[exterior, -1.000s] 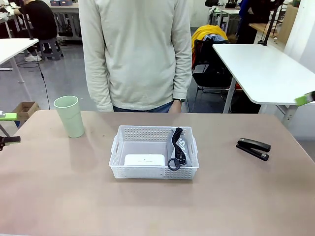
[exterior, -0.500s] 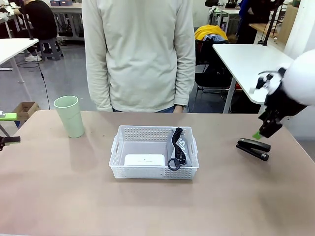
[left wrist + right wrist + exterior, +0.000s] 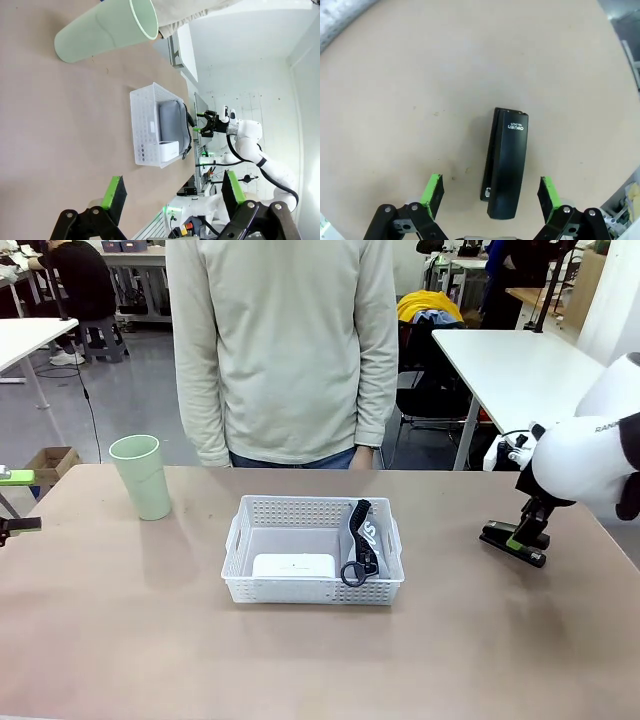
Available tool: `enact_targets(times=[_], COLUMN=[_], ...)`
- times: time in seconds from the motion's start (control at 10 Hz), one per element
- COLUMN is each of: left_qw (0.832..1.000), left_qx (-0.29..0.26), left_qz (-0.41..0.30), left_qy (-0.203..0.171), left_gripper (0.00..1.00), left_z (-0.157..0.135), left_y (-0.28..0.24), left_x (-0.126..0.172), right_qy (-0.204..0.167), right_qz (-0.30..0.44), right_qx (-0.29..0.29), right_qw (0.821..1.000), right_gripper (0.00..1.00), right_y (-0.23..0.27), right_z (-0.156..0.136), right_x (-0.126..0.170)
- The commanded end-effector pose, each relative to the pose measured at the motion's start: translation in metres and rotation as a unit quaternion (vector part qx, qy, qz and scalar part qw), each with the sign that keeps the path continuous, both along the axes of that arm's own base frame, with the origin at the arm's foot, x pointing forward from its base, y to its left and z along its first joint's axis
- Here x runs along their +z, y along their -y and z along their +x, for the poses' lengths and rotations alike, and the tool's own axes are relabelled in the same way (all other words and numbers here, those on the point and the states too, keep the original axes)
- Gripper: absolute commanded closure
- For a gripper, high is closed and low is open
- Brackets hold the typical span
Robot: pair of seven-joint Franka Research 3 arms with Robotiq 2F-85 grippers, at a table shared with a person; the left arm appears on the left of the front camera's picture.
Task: Efficiently arrange items inside the basket to fit them all.
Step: Pick up the Stapler and place it inside the Organizing basket.
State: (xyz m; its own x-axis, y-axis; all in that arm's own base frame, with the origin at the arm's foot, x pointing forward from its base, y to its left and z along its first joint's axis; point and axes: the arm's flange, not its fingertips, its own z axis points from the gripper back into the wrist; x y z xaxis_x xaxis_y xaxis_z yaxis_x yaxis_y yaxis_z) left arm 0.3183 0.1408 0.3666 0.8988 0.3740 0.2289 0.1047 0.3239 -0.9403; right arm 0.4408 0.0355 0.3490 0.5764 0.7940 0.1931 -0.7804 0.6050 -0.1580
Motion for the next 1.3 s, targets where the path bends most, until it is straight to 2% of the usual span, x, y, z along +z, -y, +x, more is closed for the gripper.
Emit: enact_targets(times=[0.0,0.2,0.5,1.0,1.1,1.2], left_qw=[1.0,1.0,1.0,1.0,1.0,1.0], left_qx=[-0.003,-0.003,-0.003,-0.003,-0.003,-0.003], left_qz=[-0.005,-0.005,-0.005,-0.005,-0.005,-0.005], left_qy=[-0.005,-0.005,-0.005,-0.005,-0.005,-0.005], left_gripper=[0.0,0.0,0.0,0.0,0.0,0.0], left_z=[-0.003,-0.003,-0.003,-0.003,-0.003,-0.003], left_y=[-0.001,-0.001,-0.001,-0.001,-0.001,-0.001], left_x=[0.004,0.004,0.004,0.004,0.004,0.004], right_qy=[0.003,0.017,-0.022,-0.03,-0.03,-0.033], right_qz=[0.01,0.014,0.024,0.025,0.028,0.027], right_qx=[-0.024,-0.026,-0.018,-0.026,-0.036,-0.036], right_qw=[1.0,0.999,0.999,0.999,0.998,0.998], right_gripper=[0.0,0.0,0.0,0.0,0.59,0.59], right_y=[-0.002,-0.002,-0.004,-0.003,-0.003,-0.002], right_z=[0.017,0.028,0.038,0.039,0.039,0.039], right_x=[-0.011,-0.028,-0.045,-0.049,-0.048,-0.047])
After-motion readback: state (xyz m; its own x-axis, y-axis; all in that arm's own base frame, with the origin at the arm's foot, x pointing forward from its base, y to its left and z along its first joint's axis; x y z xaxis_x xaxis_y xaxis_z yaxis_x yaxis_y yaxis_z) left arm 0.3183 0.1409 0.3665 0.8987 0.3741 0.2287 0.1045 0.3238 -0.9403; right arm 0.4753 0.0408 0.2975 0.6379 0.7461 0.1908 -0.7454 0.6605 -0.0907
